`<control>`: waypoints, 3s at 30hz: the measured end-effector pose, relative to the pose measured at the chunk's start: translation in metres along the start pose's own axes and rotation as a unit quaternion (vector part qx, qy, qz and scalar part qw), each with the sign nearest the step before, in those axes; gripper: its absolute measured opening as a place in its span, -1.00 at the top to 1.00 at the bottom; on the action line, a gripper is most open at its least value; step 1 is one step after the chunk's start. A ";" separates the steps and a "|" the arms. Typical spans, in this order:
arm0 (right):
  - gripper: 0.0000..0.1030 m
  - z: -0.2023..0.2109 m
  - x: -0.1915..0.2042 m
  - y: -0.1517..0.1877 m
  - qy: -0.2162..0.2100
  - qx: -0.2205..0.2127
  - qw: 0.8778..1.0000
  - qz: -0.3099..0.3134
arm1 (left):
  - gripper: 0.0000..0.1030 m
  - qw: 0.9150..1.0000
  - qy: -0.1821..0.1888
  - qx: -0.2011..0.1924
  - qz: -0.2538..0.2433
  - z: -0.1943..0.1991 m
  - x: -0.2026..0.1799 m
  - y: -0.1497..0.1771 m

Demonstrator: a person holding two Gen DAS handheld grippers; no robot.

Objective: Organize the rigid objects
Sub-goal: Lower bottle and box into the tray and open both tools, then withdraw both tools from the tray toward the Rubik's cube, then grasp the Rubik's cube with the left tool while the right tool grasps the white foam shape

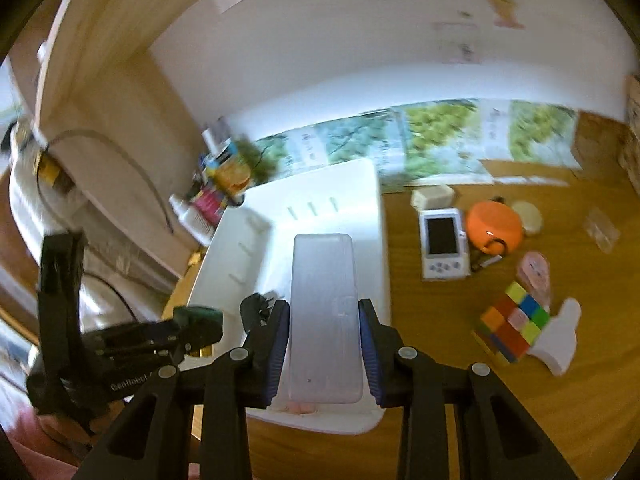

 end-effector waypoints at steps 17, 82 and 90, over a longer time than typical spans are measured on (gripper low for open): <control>-0.16 0.001 0.023 0.007 -0.043 -0.067 0.995 0.066 | -0.48 0.997 -0.013 -0.078 0.025 0.026 -0.013 -0.010; -0.92 -0.037 -0.214 0.032 -0.036 -0.016 0.961 0.273 | -0.60 0.980 0.022 -0.034 0.194 -0.146 -0.202 -0.012; -0.93 -0.066 -0.213 0.033 -0.029 -0.002 0.956 0.291 | -0.60 0.975 0.024 0.005 0.221 -0.178 -0.199 -0.014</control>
Point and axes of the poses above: each gripper's, at about its wrist camera, not at the fingertips, and z roughly against the way its jaws point, x to its left, y to its underside, the point moved 5 cm from there along -z, roughly the way its jaws point, and after that the axes turned 15 degrees about y, right-handed, at the moved point
